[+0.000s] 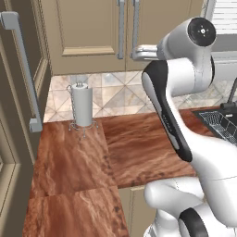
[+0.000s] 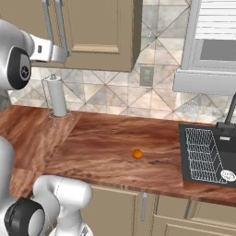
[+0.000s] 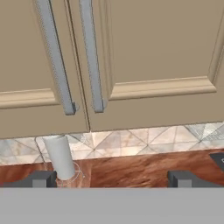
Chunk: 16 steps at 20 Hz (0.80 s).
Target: Open the cabinet. Pick the soap dispenser and place it next to the sink. Then close the cabinet.
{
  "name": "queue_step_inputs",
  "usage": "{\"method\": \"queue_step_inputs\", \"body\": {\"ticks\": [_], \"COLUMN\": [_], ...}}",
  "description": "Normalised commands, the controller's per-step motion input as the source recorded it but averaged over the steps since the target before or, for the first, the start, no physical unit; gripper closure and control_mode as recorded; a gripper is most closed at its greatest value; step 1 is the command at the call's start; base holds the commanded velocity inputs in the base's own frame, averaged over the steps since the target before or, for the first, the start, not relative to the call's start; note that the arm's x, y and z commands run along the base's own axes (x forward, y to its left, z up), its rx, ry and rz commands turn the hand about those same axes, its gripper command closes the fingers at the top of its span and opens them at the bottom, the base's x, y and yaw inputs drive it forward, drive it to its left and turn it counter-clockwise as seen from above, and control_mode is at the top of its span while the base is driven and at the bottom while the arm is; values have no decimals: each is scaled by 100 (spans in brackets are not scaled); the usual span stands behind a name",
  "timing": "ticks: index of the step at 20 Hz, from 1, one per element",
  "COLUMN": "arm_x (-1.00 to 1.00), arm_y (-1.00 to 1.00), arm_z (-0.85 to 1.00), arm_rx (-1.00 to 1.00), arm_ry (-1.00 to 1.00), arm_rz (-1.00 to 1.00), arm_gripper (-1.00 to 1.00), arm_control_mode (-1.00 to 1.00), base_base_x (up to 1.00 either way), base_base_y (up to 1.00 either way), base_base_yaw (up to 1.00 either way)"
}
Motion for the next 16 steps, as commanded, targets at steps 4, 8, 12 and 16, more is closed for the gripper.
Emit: {"method": "queue_step_inputs", "body": {"ticks": [4,8,12,16], "arm_x": [5,12,19,23], "arm_y": [0,0,0,0], "arm_z": [11,8,0,0], "arm_rx": [0,0,0,0], "arm_ry": [0,0,0,0], "arm_rz": [0,3,11,12], "arm_gripper": [-100,-100,-100,-100], "arm_control_mode": [-100,-100,-100,-100], "base_base_x": [0,0,0,0], "base_base_y": [0,0,0,0], "base_base_yaw": [0,0,0,0]}}
